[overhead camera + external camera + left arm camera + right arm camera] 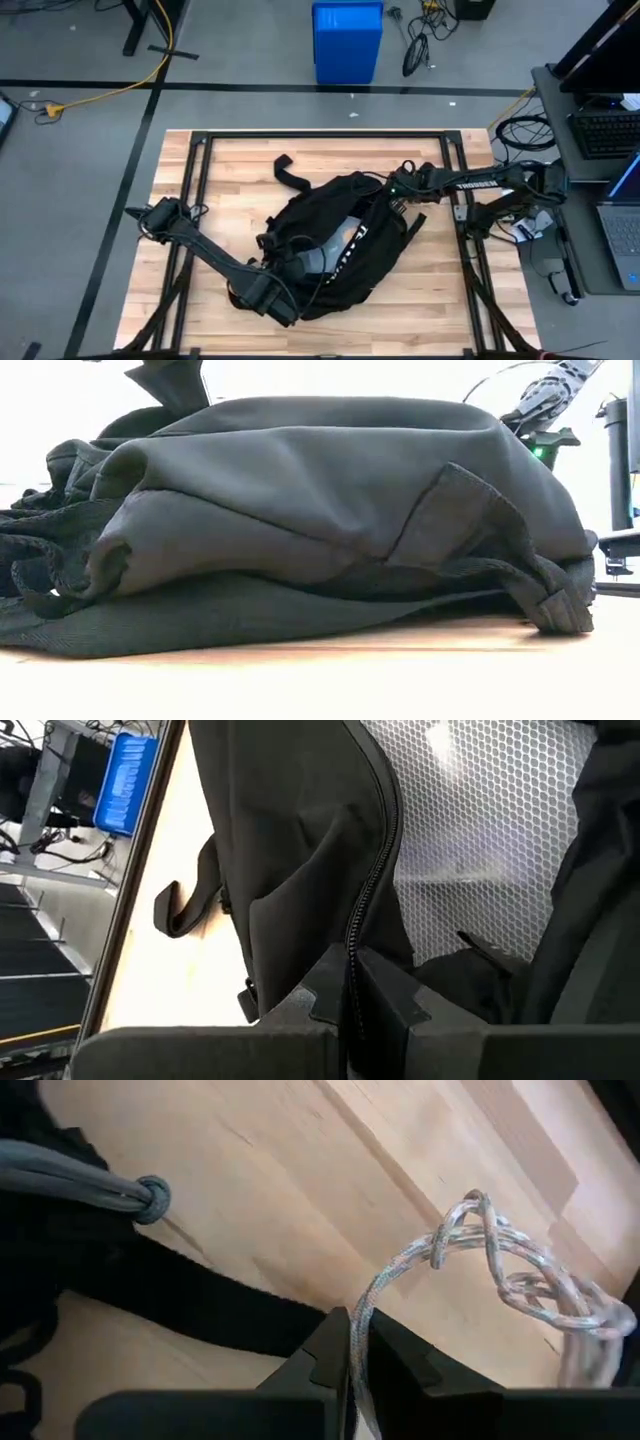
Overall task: Unpack backpack
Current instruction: Remove the charger cable from the black backpack, then remove the cellphone from the black backpack
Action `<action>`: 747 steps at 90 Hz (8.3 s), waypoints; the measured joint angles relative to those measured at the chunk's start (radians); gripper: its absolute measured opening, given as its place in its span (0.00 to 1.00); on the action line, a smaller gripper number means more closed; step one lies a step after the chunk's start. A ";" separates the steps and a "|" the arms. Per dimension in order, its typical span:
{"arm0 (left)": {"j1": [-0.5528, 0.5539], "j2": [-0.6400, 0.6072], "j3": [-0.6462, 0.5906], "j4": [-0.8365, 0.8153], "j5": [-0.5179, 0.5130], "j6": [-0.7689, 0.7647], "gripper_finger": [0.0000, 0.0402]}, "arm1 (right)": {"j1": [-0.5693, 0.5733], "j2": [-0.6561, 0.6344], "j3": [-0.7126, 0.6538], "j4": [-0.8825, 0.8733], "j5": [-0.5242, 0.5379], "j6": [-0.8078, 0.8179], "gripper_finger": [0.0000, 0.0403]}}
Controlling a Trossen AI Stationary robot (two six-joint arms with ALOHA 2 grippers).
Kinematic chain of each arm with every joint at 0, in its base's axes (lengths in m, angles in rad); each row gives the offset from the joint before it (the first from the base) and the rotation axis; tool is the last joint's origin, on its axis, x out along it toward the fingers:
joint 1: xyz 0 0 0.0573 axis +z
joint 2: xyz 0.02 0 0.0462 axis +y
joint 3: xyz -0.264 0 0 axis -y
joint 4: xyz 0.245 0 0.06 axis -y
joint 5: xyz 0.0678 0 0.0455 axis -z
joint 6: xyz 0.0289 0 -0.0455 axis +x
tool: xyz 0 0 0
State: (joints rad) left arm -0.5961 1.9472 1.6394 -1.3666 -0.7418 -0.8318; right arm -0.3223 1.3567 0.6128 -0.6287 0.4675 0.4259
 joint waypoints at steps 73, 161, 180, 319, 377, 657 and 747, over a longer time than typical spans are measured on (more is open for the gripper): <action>0.000 0.000 0.000 0.023 -0.007 0.000 0.02 | 0.062 -0.160 0.117 -0.019 -0.158 -0.075 0.36; 0.033 0.000 0.000 0.023 -0.052 0.000 0.02 | 0.402 -0.059 0.208 0.382 -0.261 -0.281 0.37; 0.041 0.000 -0.001 0.023 -0.117 -0.001 0.02 | 0.416 0.117 0.328 0.330 -0.317 -0.257 0.36; 0.049 0.000 -0.001 -0.054 -0.194 -0.104 0.02 | 0.330 0.306 0.346 0.153 -0.019 -0.452 0.41; 0.049 0.000 -0.001 -0.054 -0.192 -0.104 0.02 | 0.320 0.306 0.337 0.157 0.123 -0.480 0.03; -0.107 -0.020 0.083 -0.204 0.032 -0.306 0.02 | 0.196 0.068 0.218 -0.588 0.285 0.220 0.03; -0.103 -0.020 0.082 -0.204 0.001 -0.312 0.02 | 0.059 0.325 0.175 -0.344 0.211 0.108 0.13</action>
State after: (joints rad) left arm -0.6994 1.9271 1.7214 -1.5711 -0.7406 -1.1442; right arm -0.2634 1.6814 0.7880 -0.9729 0.6782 0.5342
